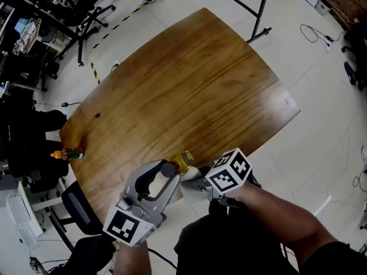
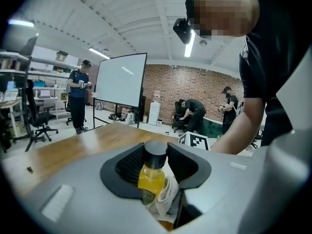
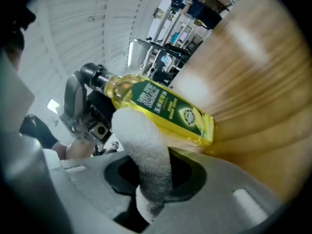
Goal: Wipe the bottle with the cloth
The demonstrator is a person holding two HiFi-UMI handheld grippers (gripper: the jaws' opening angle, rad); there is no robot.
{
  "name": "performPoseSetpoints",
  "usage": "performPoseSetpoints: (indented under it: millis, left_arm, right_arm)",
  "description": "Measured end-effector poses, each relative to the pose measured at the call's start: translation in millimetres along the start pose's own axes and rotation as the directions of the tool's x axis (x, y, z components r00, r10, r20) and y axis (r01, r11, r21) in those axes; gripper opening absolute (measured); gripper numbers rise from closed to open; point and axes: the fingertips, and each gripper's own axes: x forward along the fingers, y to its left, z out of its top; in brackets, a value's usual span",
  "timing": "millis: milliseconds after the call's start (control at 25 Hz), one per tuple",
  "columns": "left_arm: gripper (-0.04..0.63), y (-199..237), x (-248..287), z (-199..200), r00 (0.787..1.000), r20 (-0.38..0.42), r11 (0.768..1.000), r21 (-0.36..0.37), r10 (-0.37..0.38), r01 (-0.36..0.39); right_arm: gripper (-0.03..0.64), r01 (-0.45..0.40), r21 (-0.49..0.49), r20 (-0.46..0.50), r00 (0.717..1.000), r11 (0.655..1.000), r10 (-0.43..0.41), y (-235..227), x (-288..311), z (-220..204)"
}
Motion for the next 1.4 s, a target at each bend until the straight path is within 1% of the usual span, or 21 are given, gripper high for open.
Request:
performPoseSetpoints:
  millis: [80, 200, 280, 360, 520, 600, 680, 760, 840, 920, 960, 1000, 1040, 1080, 1120, 1160, 1280, 1400]
  left_arm:
    - [0.172, -0.3, -0.2, -0.4, 1.0, -0.007, 1.0, 0.006, -0.006, 0.006]
    - [0.172, -0.7, -0.1, -1.2, 1.0, -0.014, 1.0, 0.011, -0.01, 0.01]
    - [0.172, -0.6, -0.1, -1.3, 1.0, -0.014, 1.0, 0.011, -0.011, 0.012]
    - [0.172, 0.3, -0.1, -0.5, 1.0, -0.008, 1.0, 0.006, -0.011, 0.011]
    - [0.172, 0.0, -0.1, 0.1, 1.0, -0.002, 1.0, 0.006, -0.011, 0.011]
    - [0.172, -0.6, -0.2, -0.8, 1.0, -0.005, 1.0, 0.013, -0.012, 0.012]
    - [0.172, -1.2, -0.3, -1.4, 1.0, -0.007, 1.0, 0.019, -0.014, 0.015]
    - [0.172, -2.5, 0.4, -1.3, 1.0, -0.005, 1.0, 0.019, -0.021, 0.021]
    - [0.172, -3.0, 1.2, -0.7, 0.999, 0.0, 0.999, 0.016, -0.036, 0.036]
    - [0.173, -2.7, 0.2, -0.5, 0.998, 0.004, 0.998, 0.016, -0.058, 0.058]
    - [0.173, -2.6, -0.8, -0.3, 0.998, 0.006, 0.997, 0.021, -0.069, 0.069]
    - [0.172, -2.8, -1.9, -0.4, 0.997, 0.007, 0.997, 0.03, -0.078, 0.078]
    - [0.172, -3.0, -2.8, -0.7, 0.996, 0.006, 0.996, 0.038, -0.085, 0.085]
    - [0.172, -3.4, -3.1, -1.4, 0.996, 0.003, 0.995, 0.045, -0.092, 0.092]
    - [0.171, -3.9, -2.9, -2.1, 0.995, -0.001, 0.994, 0.051, -0.098, 0.097]
    - [0.172, -4.6, -2.1, -2.5, 0.995, -0.007, 0.993, 0.056, -0.104, 0.104]
    - [0.17, -7.1, 1.2, -2.1, 0.992, -0.01, 0.99, 0.062, -0.127, 0.127]
    - [0.17, -8.2, 1.8, -2.7, 0.989, -0.013, 0.987, 0.066, -0.148, 0.149]
  right_arm:
    - [0.075, -0.014, 0.1, 0.004, 1.0, 0.995, 0.014, -6.7, 2.8, -5.6]
    - [0.075, -0.013, 0.225, 0.009, 1.0, 0.974, 0.012, -17.0, 6.3, -13.3]
    - [0.075, -0.003, 0.288, 0.014, 1.0, 0.958, -0.001, -22.7, 7.9, -16.5]
    - [0.075, -0.008, 0.328, 0.025, 1.0, 0.945, 0.0, -23.9, 9.6, -16.8]
    - [0.075, -0.005, 0.333, 0.028, 1.0, 0.943, -0.004, -23.4, 10.6, -17.0]
    - [0.075, 0.001, 0.311, 0.027, 1.0, 0.95, -0.01, -21.3, 7.6, -18.2]
    - [0.075, 0.004, 0.245, 0.05, 0.999, 0.97, -0.017, -14.1, -3.3, -16.4]
    - [0.075, 0.001, 0.142, 0.115, 0.993, 0.99, -0.018, -1.1, -25.5, -6.6]
    - [0.075, -0.017, 0.052, 0.202, 0.979, 0.998, 0.006, 13.0, -52.7, 9.3]
    - [0.075, -0.06, 0.012, 0.301, 0.952, 0.998, 0.054, 22.9, -77.6, 31.1]
    - [0.075, -0.097, 0.02, 0.361, 0.929, 0.995, 0.084, 25.5, -88.1, 44.6]
    - [0.075, -0.149, 0.045, 0.42, 0.9, 0.988, 0.117, 26.8, -96.3, 58.7]
    - [0.075, -0.212, 0.075, 0.467, 0.871, 0.974, 0.153, 27.3, -101.1, 71.7]
    - [0.075, -0.271, 0.103, 0.492, 0.85, 0.957, 0.188, 27.6, -102.2, 82.4]
    - [0.075, -0.309, 0.119, 0.495, 0.842, 0.943, 0.214, 27.5, -100.0, 90.3]
    - [0.075, -0.319, 0.124, 0.477, 0.849, 0.939, 0.226, 26.6, -95.7, 95.4]
    - [0.075, -0.26, 0.11, 0.383, 0.902, 0.959, 0.2, 17.3, -81.4, 99.0]
    - [0.075, -0.226, 0.109, 0.328, 0.927, 0.968, 0.18, 7.4, -73.4, 98.1]
